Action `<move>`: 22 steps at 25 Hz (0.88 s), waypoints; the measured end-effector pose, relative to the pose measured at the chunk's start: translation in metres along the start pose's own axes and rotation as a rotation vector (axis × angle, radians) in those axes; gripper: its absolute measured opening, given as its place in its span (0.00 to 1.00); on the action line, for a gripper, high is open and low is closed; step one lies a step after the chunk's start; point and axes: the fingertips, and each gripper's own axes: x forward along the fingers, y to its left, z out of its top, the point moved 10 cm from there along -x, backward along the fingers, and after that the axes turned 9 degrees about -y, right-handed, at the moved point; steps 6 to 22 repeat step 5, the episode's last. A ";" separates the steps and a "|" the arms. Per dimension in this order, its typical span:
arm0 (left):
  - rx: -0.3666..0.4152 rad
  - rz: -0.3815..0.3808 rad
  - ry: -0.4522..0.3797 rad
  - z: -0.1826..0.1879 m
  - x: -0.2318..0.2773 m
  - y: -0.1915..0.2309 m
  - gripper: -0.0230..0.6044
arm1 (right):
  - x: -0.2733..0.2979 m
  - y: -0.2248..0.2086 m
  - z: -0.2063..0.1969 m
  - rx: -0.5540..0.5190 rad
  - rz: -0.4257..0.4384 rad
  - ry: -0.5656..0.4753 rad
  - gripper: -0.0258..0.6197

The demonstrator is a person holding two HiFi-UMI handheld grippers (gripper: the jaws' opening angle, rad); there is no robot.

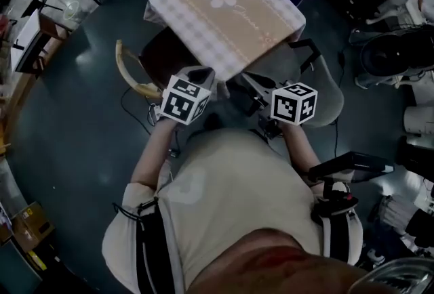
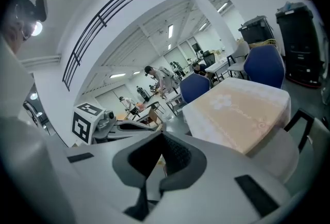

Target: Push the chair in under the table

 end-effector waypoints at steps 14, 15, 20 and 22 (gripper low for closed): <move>0.025 0.015 0.005 0.005 0.007 -0.028 0.05 | -0.043 -0.015 -0.018 0.075 -0.004 -0.038 0.06; 0.025 0.015 0.005 0.005 0.007 -0.028 0.05 | -0.043 -0.015 -0.018 0.075 -0.004 -0.038 0.06; 0.025 0.015 0.005 0.005 0.007 -0.028 0.05 | -0.043 -0.015 -0.018 0.075 -0.004 -0.038 0.06; 0.025 0.015 0.005 0.005 0.007 -0.028 0.05 | -0.043 -0.015 -0.018 0.075 -0.004 -0.038 0.06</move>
